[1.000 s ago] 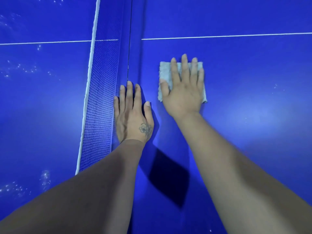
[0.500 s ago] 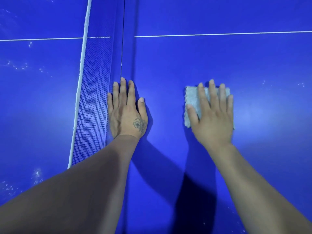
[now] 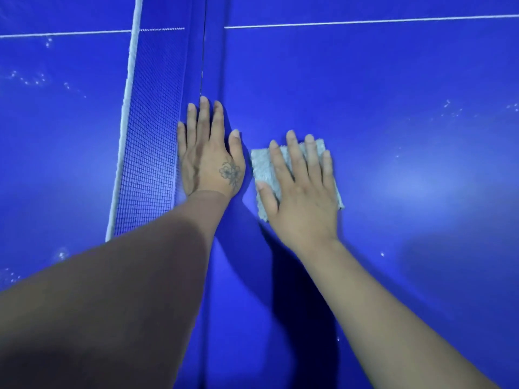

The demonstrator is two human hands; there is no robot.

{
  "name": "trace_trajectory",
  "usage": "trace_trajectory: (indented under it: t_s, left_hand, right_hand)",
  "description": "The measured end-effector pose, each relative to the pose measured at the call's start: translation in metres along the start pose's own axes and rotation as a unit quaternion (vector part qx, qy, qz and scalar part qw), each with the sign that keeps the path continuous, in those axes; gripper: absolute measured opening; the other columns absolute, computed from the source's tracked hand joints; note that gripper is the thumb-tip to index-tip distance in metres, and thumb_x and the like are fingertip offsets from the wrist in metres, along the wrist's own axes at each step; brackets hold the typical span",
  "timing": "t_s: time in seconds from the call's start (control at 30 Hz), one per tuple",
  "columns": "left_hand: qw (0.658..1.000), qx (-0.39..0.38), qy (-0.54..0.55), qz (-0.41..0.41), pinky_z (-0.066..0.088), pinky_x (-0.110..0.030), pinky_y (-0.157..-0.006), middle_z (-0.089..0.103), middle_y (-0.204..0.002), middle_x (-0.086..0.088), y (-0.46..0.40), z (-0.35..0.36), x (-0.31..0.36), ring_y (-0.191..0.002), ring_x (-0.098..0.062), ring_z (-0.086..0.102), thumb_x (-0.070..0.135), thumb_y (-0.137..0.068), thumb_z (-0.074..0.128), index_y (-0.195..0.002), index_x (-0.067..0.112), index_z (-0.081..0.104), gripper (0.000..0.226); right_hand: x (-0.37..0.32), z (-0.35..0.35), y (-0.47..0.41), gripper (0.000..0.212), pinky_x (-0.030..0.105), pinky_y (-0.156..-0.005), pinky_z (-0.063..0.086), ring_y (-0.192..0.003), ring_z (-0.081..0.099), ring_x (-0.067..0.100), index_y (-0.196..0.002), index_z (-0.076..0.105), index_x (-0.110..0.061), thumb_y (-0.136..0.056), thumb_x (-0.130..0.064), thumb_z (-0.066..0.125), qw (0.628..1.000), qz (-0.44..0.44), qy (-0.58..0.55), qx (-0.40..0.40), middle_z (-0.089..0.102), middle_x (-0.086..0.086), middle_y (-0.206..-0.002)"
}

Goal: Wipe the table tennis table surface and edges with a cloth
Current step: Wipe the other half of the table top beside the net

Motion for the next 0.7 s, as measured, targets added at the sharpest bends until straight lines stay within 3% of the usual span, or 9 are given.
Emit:
trace_trajectory:
  t_s: [0.17, 0.37, 0.5, 0.7]
  left_hand:
    - [1.0, -0.01, 0.006, 0.002, 0.004, -0.048, -0.135, 0.018, -0.179, -0.004, 0.0, -0.001, -0.001, -0.167, -0.024, 0.008, 0.047, -0.104, 0.031, -0.169, 0.016, 0.03, 0.072]
    - [0.999, -0.021, 0.027, 0.02, 0.001, -0.055, -0.134, 0.021, -0.178, -0.008, 0.025, -0.008, 0.004, -0.167, -0.03, 0.005, 0.042, -0.1, 0.04, -0.167, 0.015, 0.033, 0.073]
    - [0.997, -0.001, 0.067, 0.033, 0.007, -0.055, -0.134, 0.022, -0.178, -0.009, 0.106, -0.023, 0.017, -0.166, -0.031, 0.009, 0.036, -0.103, 0.047, -0.167, 0.019, 0.037, 0.066]
    - [0.998, -0.047, 0.005, 0.047, 0.011, -0.054, -0.134, 0.018, -0.179, -0.006, 0.19, -0.015, 0.007, -0.167, -0.026, 0.008, 0.033, -0.109, 0.033, -0.169, 0.019, 0.031, 0.062]
  right_hand:
    - [0.053, -0.01, 0.039, 0.069, 0.056, -0.131, 0.011, -0.164, 0.01, 0.032, -0.168, 0.025, -0.024, -0.109, -0.058, 0.035, 1.0, 0.005, 0.011, 0.019, 0.016, 0.004, -0.177]
    - [0.11, -0.017, 0.003, 0.072, 0.059, -0.13, 0.008, -0.163, 0.01, 0.037, -0.168, 0.025, -0.022, -0.108, -0.06, 0.027, 0.997, 0.075, 0.022, 0.019, 0.017, 0.009, -0.176]
    - [0.089, -0.012, -0.027, 0.075, 0.06, -0.13, 0.002, -0.163, 0.002, 0.039, -0.17, 0.016, -0.022, -0.106, -0.06, 0.019, 0.994, 0.107, 0.012, -0.01, 0.008, 0.011, -0.177]
    - [0.015, -0.001, -0.002, 0.073, 0.059, -0.13, 0.005, -0.163, 0.006, 0.037, -0.169, 0.022, -0.022, -0.107, -0.059, 0.022, 0.999, 0.03, 0.015, -0.007, 0.014, 0.01, -0.177]
Point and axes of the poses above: each hand's wrist, its own y-axis away from the middle knuckle, its own z-axis out of the palm, x = y × z, the point moved 9 cm from there along -y, towards the middle knuckle
